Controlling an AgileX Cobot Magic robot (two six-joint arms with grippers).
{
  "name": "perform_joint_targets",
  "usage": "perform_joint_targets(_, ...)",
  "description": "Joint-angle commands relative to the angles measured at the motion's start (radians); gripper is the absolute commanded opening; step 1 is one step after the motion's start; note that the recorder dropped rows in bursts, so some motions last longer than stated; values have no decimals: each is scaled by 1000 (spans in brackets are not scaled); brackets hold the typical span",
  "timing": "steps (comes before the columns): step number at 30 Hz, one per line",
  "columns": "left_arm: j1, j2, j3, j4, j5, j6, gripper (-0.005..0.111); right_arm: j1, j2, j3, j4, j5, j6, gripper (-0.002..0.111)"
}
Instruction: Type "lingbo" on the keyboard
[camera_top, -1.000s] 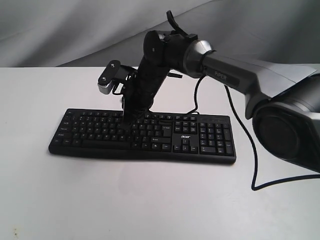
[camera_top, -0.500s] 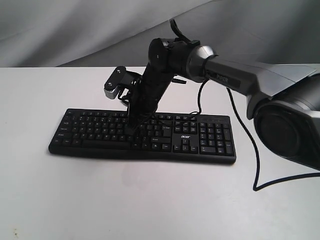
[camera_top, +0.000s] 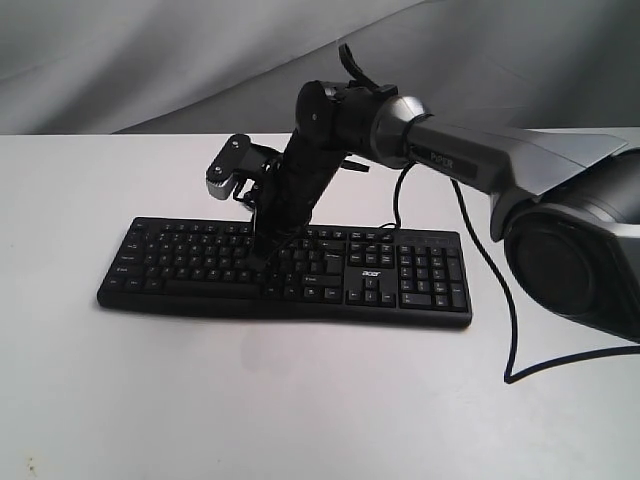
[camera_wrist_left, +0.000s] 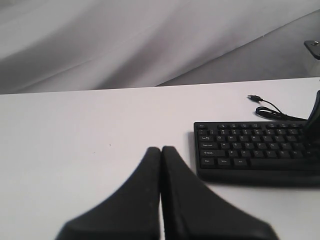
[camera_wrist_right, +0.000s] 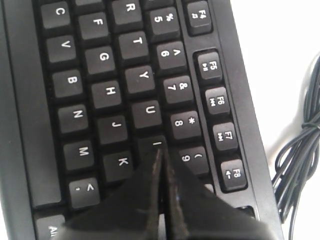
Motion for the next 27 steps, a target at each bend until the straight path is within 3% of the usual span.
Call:
perform_joint_targets(1, 1, -4, 5, -4, -7, -2, 1, -4, -1, 0, 9, -10, -7, 0)
perform_joint_targets(13, 1, -4, 5, -4, -7, -2, 1, -7, -54, 43, 4, -12, -11, 0)
perform_joint_targets(19, 1, -4, 5, -4, -7, -2, 1, -4, -180, 57, -33, 124, 12, 0)
perform_joint_targets(24, 1, -4, 5, -4, -7, -2, 1, -4, -350, 185, -72, 130, 58, 0)
perform_joint_targets(27, 1, -4, 5, -4, -7, -2, 1, -4, -562, 374, -74, 40, 81, 0)
